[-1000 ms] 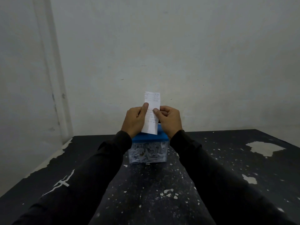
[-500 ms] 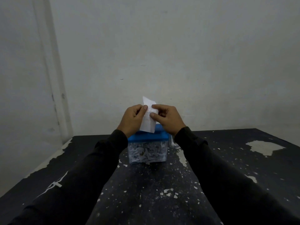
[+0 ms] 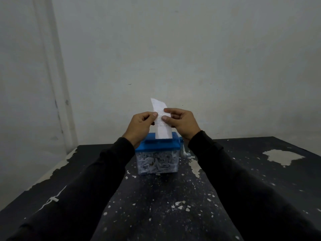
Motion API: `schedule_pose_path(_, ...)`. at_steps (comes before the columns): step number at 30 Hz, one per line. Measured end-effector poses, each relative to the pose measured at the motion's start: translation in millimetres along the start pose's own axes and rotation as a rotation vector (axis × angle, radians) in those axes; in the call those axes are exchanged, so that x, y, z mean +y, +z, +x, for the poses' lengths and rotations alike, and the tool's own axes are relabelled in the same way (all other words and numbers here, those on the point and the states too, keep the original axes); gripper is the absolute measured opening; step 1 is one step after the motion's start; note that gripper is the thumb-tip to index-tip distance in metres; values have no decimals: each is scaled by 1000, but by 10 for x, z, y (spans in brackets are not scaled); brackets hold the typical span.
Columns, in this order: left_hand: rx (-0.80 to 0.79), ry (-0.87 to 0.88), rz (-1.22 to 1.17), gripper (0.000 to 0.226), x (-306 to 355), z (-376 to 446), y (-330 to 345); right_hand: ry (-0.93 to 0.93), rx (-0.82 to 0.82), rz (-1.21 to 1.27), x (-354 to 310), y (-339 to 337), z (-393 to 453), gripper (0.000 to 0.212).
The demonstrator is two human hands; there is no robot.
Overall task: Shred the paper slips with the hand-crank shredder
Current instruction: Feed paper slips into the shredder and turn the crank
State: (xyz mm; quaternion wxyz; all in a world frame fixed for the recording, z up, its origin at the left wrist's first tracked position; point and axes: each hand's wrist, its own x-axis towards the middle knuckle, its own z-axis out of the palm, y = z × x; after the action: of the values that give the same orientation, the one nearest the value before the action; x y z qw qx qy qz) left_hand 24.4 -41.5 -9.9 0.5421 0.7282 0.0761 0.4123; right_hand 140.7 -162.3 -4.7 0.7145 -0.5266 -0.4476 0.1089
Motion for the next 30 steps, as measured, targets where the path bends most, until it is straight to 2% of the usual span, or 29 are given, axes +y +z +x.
schedule_pose_path(4,72,-17,-4,22,10,13,38,28,27,94,32,-11,7,33)
schedule_pose_path(6,75,-31,-10,21,-24,21,47,20,20,54,51,-44,25,35)
schedule_pose_path(10,42,55,37,22,-79,-3,3,-124,-53,-445,54,-98,74,29)
schedule_pose_path(12,51,78,66,23,-55,-28,5,-176,-71,-564,47,-110,84,22)
schedule_pose_path(15,116,176,201,20,-20,-26,-18,-222,-35,-631,37,-138,94,22)
schedule_pose_path(17,102,218,311,29,-5,-3,-71,-224,-52,-603,-12,-145,85,23)
schedule_pose_path(19,-30,194,362,41,15,27,-106,-197,-109,-548,-67,-128,87,22)
schedule_pose_path(20,-97,188,353,40,37,28,-114,-182,-127,-529,-85,-114,98,21)
schedule_pose_path(22,-162,164,270,32,86,25,-114,-146,-140,-478,-107,-117,135,19)
schedule_pose_path(25,-151,94,112,24,116,31,-136,-85,-166,-344,-133,-167,153,12)
schedule_pose_path(30,-206,-59,-40,19,65,48,-203,28,-245,-143,-140,-176,97,17)
